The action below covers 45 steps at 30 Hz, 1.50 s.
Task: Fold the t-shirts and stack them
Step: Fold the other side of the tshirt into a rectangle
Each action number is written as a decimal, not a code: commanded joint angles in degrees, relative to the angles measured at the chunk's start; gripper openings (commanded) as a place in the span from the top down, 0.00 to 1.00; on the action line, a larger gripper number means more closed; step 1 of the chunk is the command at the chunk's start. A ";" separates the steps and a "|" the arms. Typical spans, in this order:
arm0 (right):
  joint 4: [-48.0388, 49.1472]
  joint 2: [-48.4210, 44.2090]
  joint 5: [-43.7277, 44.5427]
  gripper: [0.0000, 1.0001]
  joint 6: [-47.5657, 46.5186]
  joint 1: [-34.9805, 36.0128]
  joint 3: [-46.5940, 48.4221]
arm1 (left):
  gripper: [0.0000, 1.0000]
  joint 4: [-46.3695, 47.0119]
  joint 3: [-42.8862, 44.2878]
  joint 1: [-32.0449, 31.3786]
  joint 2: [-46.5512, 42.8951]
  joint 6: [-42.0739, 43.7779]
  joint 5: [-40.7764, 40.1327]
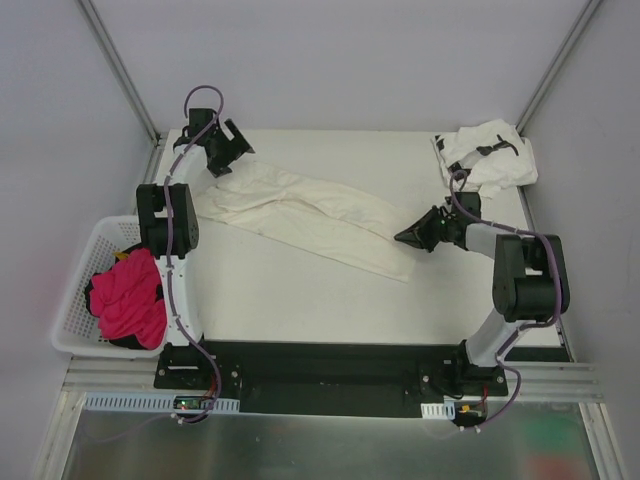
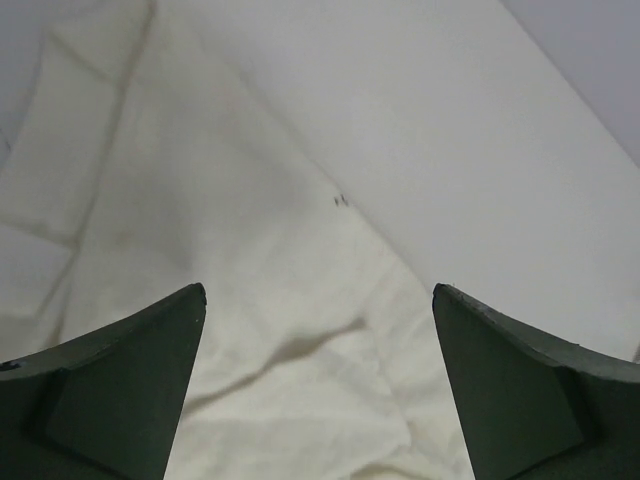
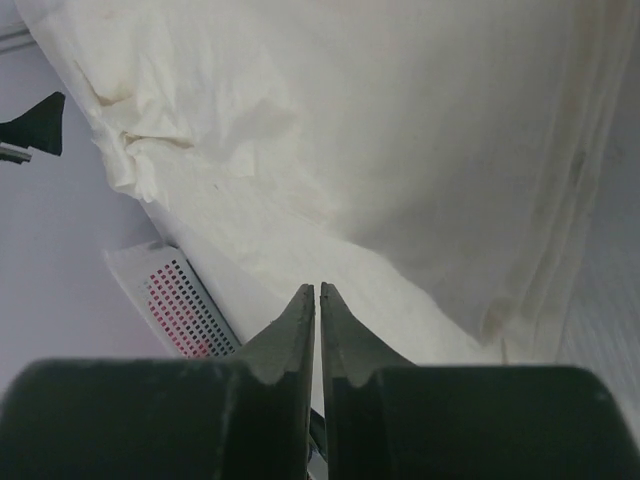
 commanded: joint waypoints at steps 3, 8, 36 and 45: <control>8.87 5.72 -0.84 0.92 5.29 4.51 2.59 | 0.06 2.45 -11.00 -4.52 -15.98 3.95 3.94; 9.66 6.52 -1.36 0.93 6.17 4.87 3.21 | 0.08 2.89 -8.74 -6.11 -13.46 6.41 8.60; 9.13 3.44 -2.60 0.94 5.91 3.02 0.93 | 0.17 -29.45 8.32 -6.90 -2.90 46.75 3.34; 9.31 2.65 -2.68 0.95 6.08 2.76 0.49 | 0.17 -30.51 15.00 -10.59 2.82 47.19 0.61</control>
